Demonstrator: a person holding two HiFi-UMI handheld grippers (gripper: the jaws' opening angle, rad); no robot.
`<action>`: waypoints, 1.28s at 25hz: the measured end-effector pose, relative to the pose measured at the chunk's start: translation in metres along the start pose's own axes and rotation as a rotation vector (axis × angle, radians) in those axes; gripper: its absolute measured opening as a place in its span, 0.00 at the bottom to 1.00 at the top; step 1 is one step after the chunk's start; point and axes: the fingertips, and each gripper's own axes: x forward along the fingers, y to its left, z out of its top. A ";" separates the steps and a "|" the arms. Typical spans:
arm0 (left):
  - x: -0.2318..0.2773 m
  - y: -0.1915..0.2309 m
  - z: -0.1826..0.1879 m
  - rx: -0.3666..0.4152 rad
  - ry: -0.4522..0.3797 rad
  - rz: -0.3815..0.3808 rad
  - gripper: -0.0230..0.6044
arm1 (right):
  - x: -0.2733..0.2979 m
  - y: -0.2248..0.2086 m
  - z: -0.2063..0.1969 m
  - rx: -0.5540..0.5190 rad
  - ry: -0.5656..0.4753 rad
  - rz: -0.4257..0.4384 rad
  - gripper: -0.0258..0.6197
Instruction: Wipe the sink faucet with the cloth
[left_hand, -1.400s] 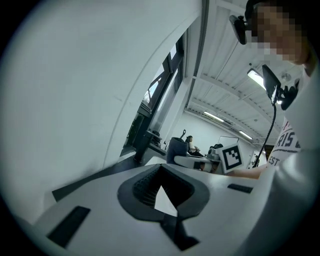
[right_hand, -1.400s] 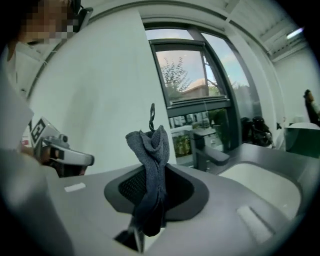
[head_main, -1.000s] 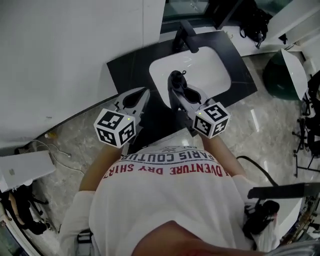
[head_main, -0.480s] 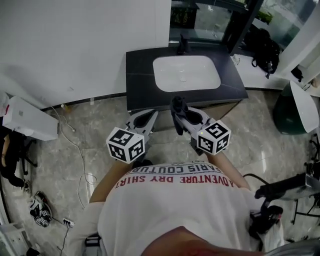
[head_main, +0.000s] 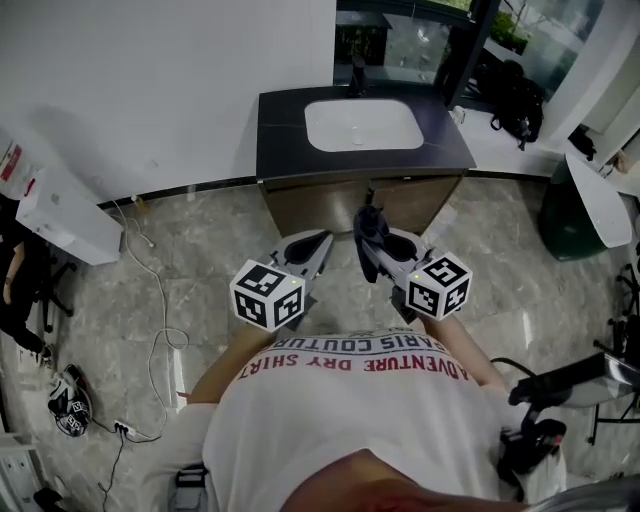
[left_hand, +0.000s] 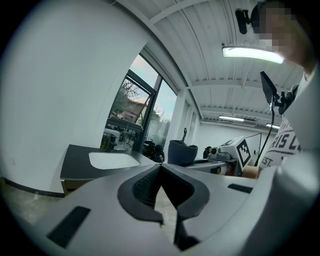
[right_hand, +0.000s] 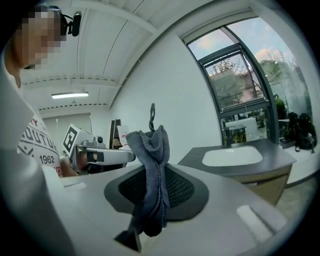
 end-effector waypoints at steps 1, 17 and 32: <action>-0.015 -0.015 -0.008 -0.004 -0.008 -0.004 0.04 | -0.016 0.016 -0.009 0.011 -0.007 -0.003 0.16; -0.145 -0.216 -0.024 0.107 0.004 -0.048 0.04 | -0.190 0.170 -0.020 -0.032 -0.057 0.020 0.16; -0.154 -0.348 -0.113 0.064 0.078 -0.011 0.04 | -0.316 0.200 -0.092 0.010 -0.032 0.059 0.16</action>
